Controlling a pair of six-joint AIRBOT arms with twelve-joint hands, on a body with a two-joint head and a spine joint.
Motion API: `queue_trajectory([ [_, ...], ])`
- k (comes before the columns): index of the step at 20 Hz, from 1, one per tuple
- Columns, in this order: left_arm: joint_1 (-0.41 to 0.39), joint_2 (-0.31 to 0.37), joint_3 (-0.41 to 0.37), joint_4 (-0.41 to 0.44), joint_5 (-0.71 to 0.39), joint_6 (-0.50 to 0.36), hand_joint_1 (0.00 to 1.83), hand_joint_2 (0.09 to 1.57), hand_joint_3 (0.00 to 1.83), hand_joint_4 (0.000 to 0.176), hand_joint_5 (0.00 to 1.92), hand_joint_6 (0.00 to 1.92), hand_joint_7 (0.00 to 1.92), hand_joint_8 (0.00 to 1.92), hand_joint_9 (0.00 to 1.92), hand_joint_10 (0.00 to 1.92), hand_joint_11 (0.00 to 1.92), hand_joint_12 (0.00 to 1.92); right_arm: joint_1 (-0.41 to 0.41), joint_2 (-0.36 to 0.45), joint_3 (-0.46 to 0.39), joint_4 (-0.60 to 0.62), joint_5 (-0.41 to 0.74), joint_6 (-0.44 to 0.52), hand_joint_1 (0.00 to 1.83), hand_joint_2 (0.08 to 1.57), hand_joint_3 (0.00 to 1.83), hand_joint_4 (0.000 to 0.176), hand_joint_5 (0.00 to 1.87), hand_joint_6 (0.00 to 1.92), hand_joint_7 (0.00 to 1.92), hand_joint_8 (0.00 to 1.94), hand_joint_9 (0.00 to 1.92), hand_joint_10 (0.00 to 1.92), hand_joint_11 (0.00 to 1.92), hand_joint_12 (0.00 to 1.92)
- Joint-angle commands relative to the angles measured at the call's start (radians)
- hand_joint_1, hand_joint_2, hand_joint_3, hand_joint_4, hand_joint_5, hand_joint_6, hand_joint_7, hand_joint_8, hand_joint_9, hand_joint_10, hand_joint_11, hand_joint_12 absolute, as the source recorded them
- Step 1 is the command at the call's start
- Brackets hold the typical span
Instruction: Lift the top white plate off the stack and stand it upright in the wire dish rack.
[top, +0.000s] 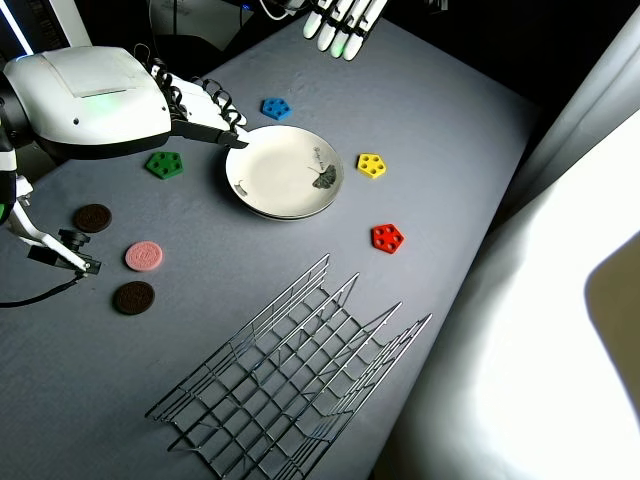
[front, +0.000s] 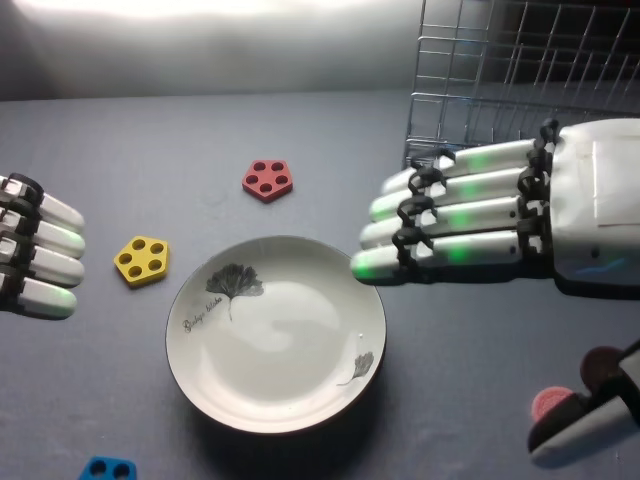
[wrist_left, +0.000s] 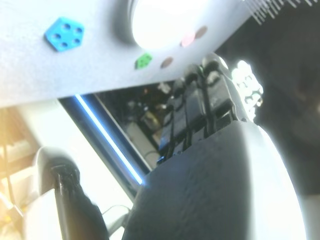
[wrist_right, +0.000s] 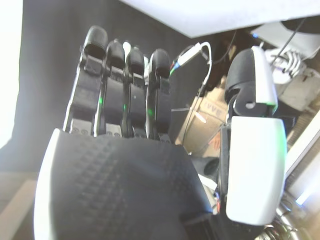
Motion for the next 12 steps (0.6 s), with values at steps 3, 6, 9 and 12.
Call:
queue_trajectory([
  [3, -0.021, 0.009, 0.016, -0.105, -0.066, -0.009, 0.10, 0.91, 0.01, 0.000, 0.06, 0.00, 0.08, 0.00, 0.07, 0.00, 0.00, 0.15, 0.000, 0.007, -0.001, 0.068, 0.070, -0.002, 0.17, 0.94, 0.00, 0.000, 0.10, 0.01, 0.12, 0.01, 0.13, 0.01, 0.08, 0.12],
  [6, -0.030, -0.001, 0.030, -0.089, -0.046, -0.042, 0.07, 0.92, 0.00, 0.000, 0.04, 0.00, 0.08, 0.00, 0.08, 0.00, 0.02, 0.15, -0.002, 0.003, 0.002, 0.069, 0.069, -0.002, 0.13, 0.94, 0.00, 0.000, 0.06, 0.00, 0.07, 0.00, 0.07, 0.00, 0.05, 0.09],
  [9, -0.029, 0.000, 0.026, -0.100, -0.031, -0.079, 0.04, 0.92, 0.00, 0.000, 0.05, 0.00, 0.07, 0.00, 0.05, 0.00, 0.00, 0.13, -0.019, -0.006, 0.013, 0.077, 0.059, -0.002, 0.14, 0.95, 0.00, 0.000, 0.03, 0.00, 0.04, 0.00, 0.04, 0.00, 0.01, 0.07],
  [12, -0.028, 0.003, 0.022, -0.126, -0.030, -0.102, 0.08, 0.91, 0.00, 0.000, 0.05, 0.00, 0.07, 0.00, 0.06, 0.01, 0.03, 0.14, -0.029, -0.016, 0.023, 0.077, 0.047, -0.002, 0.10, 0.96, 0.01, 0.000, 0.01, 0.00, 0.02, 0.00, 0.01, 0.00, 0.00, 0.06],
])
